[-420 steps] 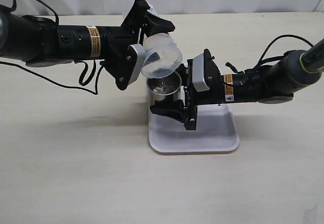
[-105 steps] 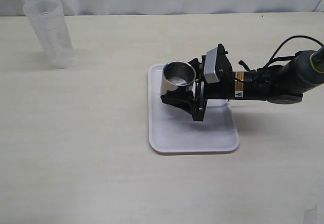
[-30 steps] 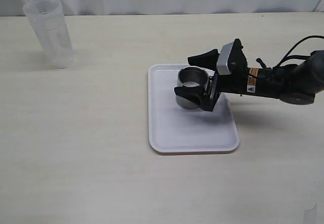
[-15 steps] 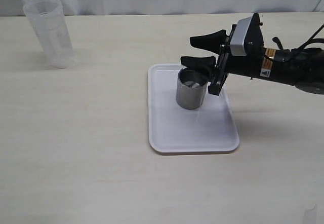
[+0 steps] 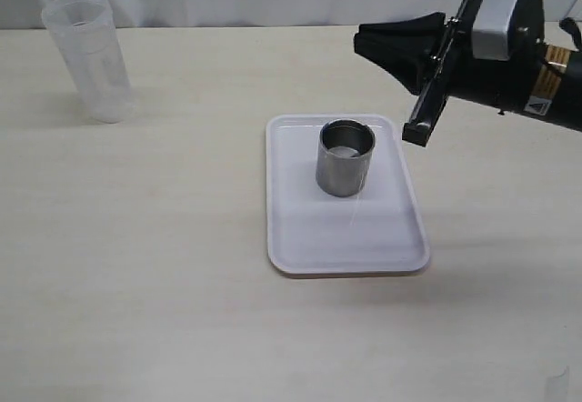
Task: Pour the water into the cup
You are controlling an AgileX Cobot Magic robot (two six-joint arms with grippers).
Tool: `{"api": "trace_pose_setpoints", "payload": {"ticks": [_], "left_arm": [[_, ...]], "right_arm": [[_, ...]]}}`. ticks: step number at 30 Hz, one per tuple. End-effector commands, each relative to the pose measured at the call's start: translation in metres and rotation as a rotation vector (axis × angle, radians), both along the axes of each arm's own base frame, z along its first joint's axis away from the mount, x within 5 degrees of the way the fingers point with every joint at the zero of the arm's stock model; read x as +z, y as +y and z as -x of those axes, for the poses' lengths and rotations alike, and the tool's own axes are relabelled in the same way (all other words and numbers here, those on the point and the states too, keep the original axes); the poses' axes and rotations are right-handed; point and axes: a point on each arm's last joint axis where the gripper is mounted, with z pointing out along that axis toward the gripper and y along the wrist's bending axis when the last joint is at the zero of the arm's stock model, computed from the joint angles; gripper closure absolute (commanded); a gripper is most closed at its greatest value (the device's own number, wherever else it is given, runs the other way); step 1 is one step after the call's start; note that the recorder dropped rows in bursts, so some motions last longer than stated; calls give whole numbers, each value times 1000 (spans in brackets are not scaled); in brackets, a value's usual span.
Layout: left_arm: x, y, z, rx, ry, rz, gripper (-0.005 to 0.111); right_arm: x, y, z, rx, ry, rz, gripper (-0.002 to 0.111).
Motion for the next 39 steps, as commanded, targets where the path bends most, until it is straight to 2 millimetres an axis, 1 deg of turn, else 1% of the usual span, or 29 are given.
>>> {"api": "trace_pose_setpoints", "payload": {"ticks": [1, 6, 9, 12, 15, 37, 39], "left_arm": [[-1, 0, 0, -5, -2, 14, 107], [-1, 0, 0, -5, -2, 14, 107], [-1, 0, 0, -5, -2, 14, 107], [-1, 0, 0, -5, -2, 14, 107], [0, -1, 0, -7, -5, 15, 107], [-1, 0, 0, -4, 0, 7, 107], [-1, 0, 0, -4, 2, 27, 107]], "right_arm": [[28, -3, 17, -22, 23, -89, 104], [62, -4, 37, -15, 2, -162, 104], [77, -4, 48, -12, -46, -176, 104], [89, -5, 56, -16, -90, -190, 104], [95, -5, 62, -12, -118, -193, 104], [97, -5, 63, -3, -121, -200, 104], [97, -5, 63, -3, -119, -201, 104]]}}
